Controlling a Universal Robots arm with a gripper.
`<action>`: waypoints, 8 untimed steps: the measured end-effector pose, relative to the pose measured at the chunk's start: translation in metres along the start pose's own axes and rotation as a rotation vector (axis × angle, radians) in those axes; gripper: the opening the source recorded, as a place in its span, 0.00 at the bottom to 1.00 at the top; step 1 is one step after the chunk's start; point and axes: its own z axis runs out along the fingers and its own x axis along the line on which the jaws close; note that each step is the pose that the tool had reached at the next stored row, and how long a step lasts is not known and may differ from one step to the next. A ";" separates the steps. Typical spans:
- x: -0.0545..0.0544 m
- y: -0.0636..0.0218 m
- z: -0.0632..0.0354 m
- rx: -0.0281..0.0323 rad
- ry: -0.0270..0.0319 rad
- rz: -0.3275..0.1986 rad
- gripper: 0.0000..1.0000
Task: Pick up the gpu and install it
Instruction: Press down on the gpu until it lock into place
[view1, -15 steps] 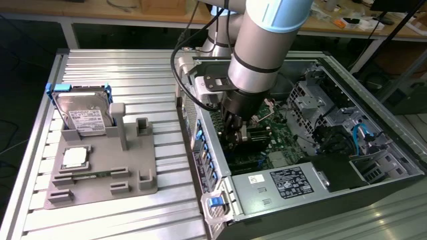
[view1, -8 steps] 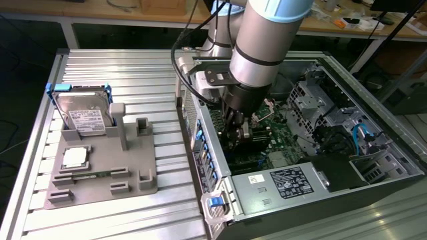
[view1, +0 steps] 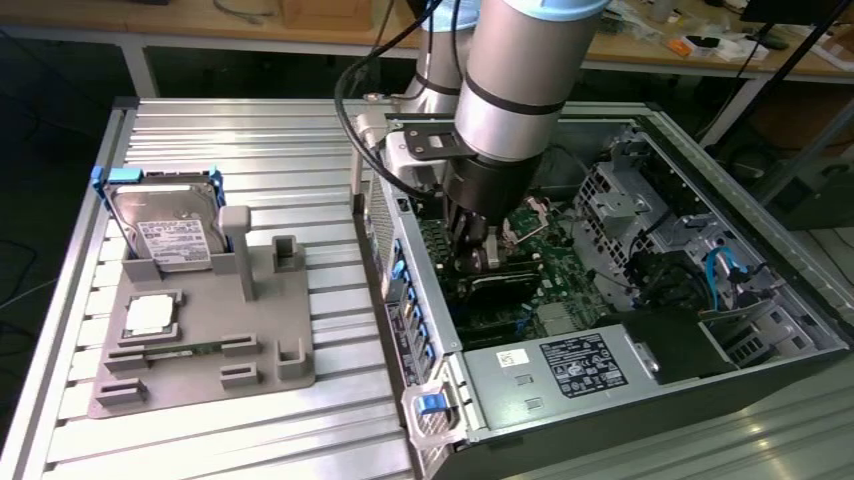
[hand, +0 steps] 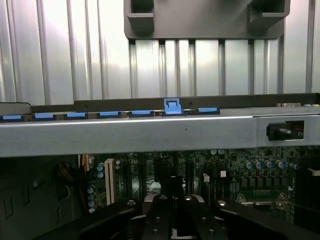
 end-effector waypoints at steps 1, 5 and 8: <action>0.000 0.0021 0.0000 0.0049 -0.0001 0.000 0.11; -0.001 0.0109 -0.0004 0.0230 -0.0004 0.000 0.11; -0.001 0.0115 -0.0003 0.0248 -0.0005 0.000 0.11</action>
